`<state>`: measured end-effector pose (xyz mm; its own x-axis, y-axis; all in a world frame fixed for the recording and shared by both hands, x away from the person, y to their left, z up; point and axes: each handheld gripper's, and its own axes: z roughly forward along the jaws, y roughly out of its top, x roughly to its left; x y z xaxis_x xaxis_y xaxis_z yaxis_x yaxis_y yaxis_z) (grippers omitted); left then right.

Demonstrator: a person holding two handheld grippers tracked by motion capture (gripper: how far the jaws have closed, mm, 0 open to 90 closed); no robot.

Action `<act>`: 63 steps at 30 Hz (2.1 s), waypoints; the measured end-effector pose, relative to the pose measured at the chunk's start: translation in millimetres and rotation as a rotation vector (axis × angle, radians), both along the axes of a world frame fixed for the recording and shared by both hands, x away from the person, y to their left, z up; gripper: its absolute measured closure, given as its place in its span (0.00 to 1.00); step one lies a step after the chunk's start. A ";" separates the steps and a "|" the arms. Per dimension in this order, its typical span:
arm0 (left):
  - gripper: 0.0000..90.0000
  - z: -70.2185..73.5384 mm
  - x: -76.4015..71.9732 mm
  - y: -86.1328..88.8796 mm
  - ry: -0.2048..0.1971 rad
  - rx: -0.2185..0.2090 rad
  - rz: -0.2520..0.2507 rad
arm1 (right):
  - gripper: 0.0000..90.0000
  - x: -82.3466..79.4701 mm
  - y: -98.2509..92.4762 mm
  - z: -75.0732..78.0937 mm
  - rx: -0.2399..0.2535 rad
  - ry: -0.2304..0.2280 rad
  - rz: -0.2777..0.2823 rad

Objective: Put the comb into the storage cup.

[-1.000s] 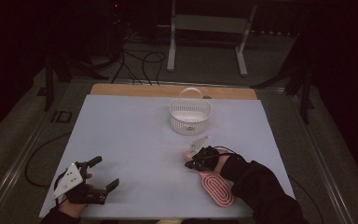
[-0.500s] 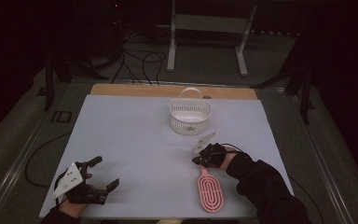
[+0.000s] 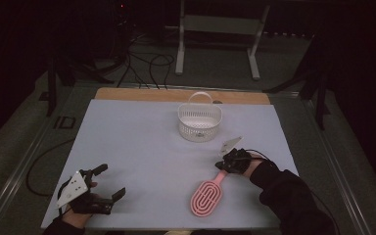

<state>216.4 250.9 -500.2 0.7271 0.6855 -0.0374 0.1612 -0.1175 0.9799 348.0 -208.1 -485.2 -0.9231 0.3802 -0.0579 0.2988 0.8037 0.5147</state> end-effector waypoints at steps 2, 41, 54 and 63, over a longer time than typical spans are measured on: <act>0.00 0.0 0.0 -0.1 0.000 0.000 0.000 | 1.00 -1.5 -6.3 -1.2 -0.001 0.001 -0.013; 0.00 0.5 0.4 -0.6 -0.003 -0.004 0.002 | 1.00 -67.0 -46.8 -0.3 0.007 0.017 -0.087; 0.00 0.5 0.6 -0.3 -0.002 -0.006 0.004 | 1.00 -74.7 -43.1 1.7 0.009 0.022 -0.075; 0.00 0.5 0.9 0.1 -0.002 -0.008 0.006 | 1.00 -69.4 -48.2 8.3 0.020 0.002 -0.116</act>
